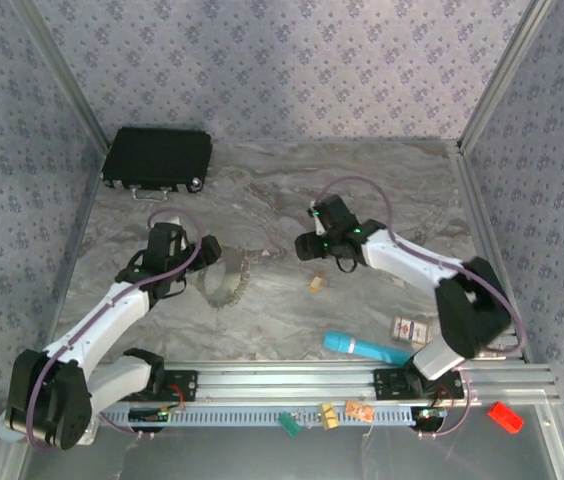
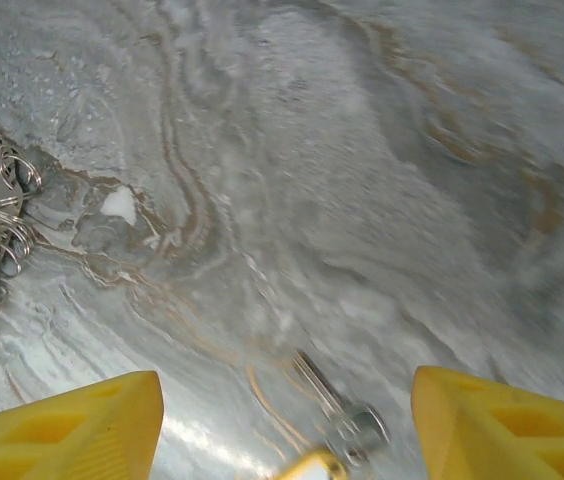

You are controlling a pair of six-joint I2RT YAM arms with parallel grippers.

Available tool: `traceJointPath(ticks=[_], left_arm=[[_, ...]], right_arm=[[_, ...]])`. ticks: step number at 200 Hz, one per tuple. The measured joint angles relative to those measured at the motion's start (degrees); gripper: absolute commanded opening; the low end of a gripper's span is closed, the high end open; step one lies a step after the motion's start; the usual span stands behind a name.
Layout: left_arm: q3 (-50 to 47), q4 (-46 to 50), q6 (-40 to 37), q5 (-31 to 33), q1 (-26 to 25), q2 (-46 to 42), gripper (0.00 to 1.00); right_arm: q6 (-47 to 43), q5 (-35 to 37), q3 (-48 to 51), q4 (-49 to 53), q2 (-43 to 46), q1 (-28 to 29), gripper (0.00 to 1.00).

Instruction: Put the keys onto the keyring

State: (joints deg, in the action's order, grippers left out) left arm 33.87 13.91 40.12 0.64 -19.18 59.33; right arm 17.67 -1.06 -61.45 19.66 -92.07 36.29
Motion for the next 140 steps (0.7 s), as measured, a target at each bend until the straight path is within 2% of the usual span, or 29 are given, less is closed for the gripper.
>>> traceJointPath(ticks=[48,90,115,140], left_arm=[[-0.04,7.13,5.18,1.66,0.0,-4.87,0.81],[-0.5,11.76,9.25,1.84,-0.22,-6.05,0.67],[-3.04,15.41,14.67,1.99,-3.78,-8.61,0.57],[-5.03,18.34,19.17,3.67,-8.33,-9.68,0.55]], right_arm=[[-3.32,-1.16,-12.35,3.28,-11.78,3.02,0.65],[-3.52,-3.28,-14.75,3.43,-13.0,3.02,0.65],[-2.6,-3.67,-13.75,2.45,-12.92,3.02,0.64],[-1.75,-4.0,-11.78,1.38,-12.92,3.13,0.64]])
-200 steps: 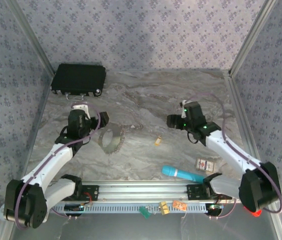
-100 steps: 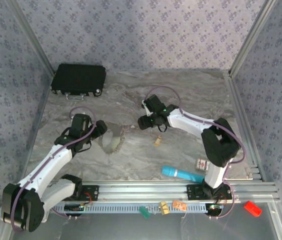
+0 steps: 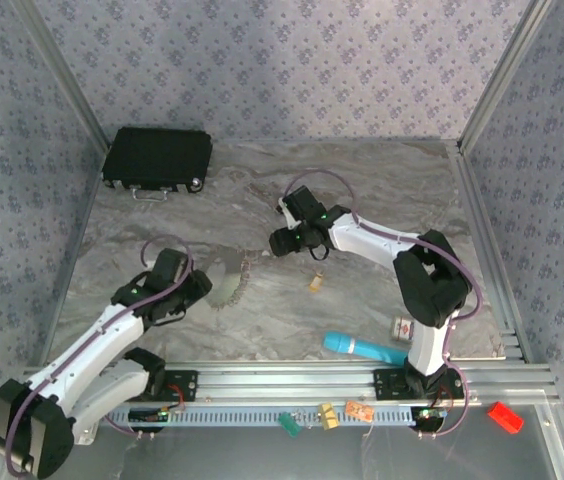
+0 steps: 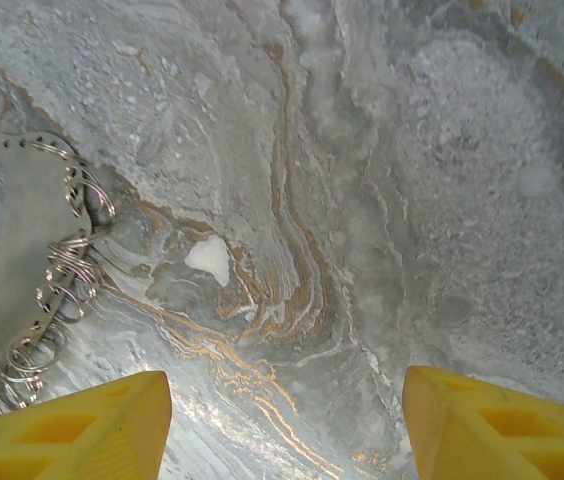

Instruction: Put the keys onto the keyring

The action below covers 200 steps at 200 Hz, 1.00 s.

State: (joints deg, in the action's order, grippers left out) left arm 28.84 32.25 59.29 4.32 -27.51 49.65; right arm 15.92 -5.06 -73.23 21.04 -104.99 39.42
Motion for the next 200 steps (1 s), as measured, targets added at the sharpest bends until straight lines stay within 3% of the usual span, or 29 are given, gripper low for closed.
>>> traceJointPath(ticks=[91,147,200], left_arm=[[8.7,3.52,4.5,8.76,-9.7,20.28,0.42],[8.79,3.54,4.92,10.1,-10.01,22.82,0.32],[8.72,1.99,4.87,10.01,-10.03,24.94,0.3]], right_arm=[[1.31,-0.07,5.95,-2.19,4.04,0.37,0.63],[1.66,0.55,8.33,-2.38,4.5,0.37,0.63],[1.66,0.72,8.33,-2.43,4.5,0.37,0.63]])
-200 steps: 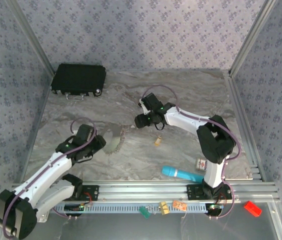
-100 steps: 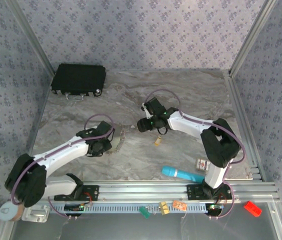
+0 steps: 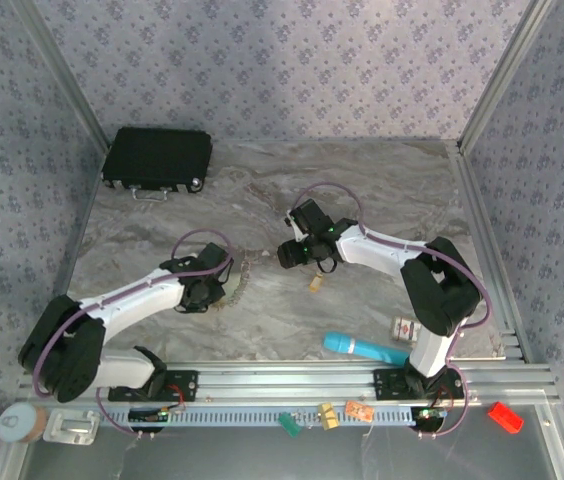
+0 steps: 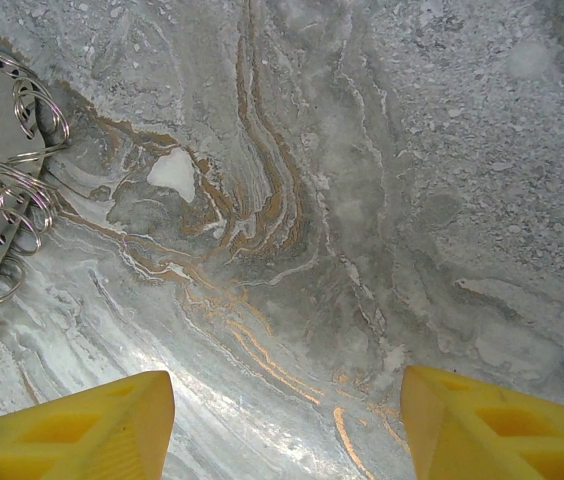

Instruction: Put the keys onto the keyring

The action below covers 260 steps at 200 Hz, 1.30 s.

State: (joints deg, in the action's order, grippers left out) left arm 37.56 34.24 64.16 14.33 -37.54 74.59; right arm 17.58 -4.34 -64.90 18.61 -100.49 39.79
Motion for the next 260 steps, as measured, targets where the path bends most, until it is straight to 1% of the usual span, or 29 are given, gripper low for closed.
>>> traceJointPath(ticks=[54,85,175,232,260], left_arm=[[0.0,-1.86,-0.66,-0.98,-0.09,1.73,0.27],[-0.22,-1.95,-0.63,-1.03,-0.11,2.14,0.24],[-0.66,-1.9,-0.55,-1.05,-0.74,2.14,0.21],[-1.31,-1.88,-0.44,-1.46,-0.74,2.14,0.18],[-1.36,-1.9,-0.37,-1.55,-0.83,2.14,0.11]], right_arm=[[0.0,0.02,0.0,0.0,0.0,0.33,0.63],[0.02,0.04,0.0,-0.02,0.0,0.48,0.63],[0.0,0.02,0.0,-0.04,0.0,0.72,0.62],[0.02,0.02,0.0,-0.35,0.0,0.87,0.62],[0.09,0.02,0.0,-0.57,0.0,0.87,0.62]])
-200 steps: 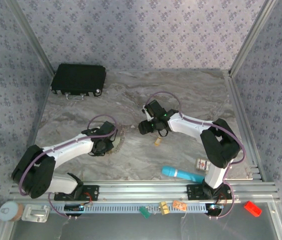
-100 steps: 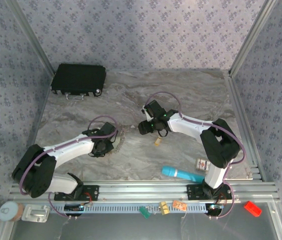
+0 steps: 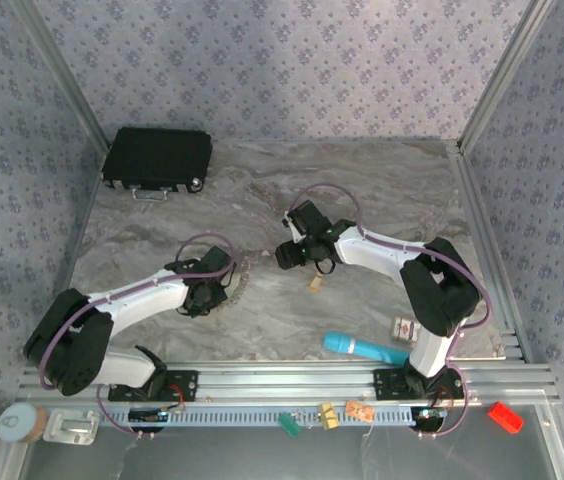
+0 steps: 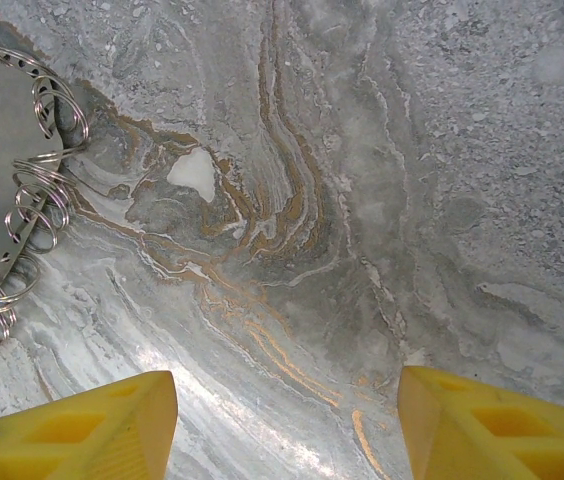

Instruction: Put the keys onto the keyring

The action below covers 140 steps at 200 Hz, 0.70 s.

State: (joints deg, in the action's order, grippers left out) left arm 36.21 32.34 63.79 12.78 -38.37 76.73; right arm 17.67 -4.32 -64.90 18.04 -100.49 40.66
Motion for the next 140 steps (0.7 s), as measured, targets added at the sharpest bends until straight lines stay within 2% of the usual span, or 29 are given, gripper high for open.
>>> traceJointPath(ticks=[39,62,81,113,140], left_arm=[[-0.04,0.0,-0.24,-0.09,0.0,-0.13,0.0],[0.02,0.35,-1.4,0.46,-0.44,-0.44,0.0],[1.88,2.86,-4.11,2.84,-2.95,-0.7,0.0],[8.09,3.34,-13.73,8.46,-7.87,-2.8,0.0],[9.99,-1.55,-27.26,10.47,-8.9,-6.86,0.0]], right_arm=[[0.13,0.02,0.0,-0.11,0.0,0.02,0.61],[0.26,0.04,0.02,-0.13,0.07,0.11,0.61],[0.76,0.28,0.59,-0.35,1.07,0.17,0.6],[1.2,1.55,2.78,-1.9,6.58,0.37,0.62],[1.55,3.69,6.43,-4.59,13.94,0.2,0.62]])
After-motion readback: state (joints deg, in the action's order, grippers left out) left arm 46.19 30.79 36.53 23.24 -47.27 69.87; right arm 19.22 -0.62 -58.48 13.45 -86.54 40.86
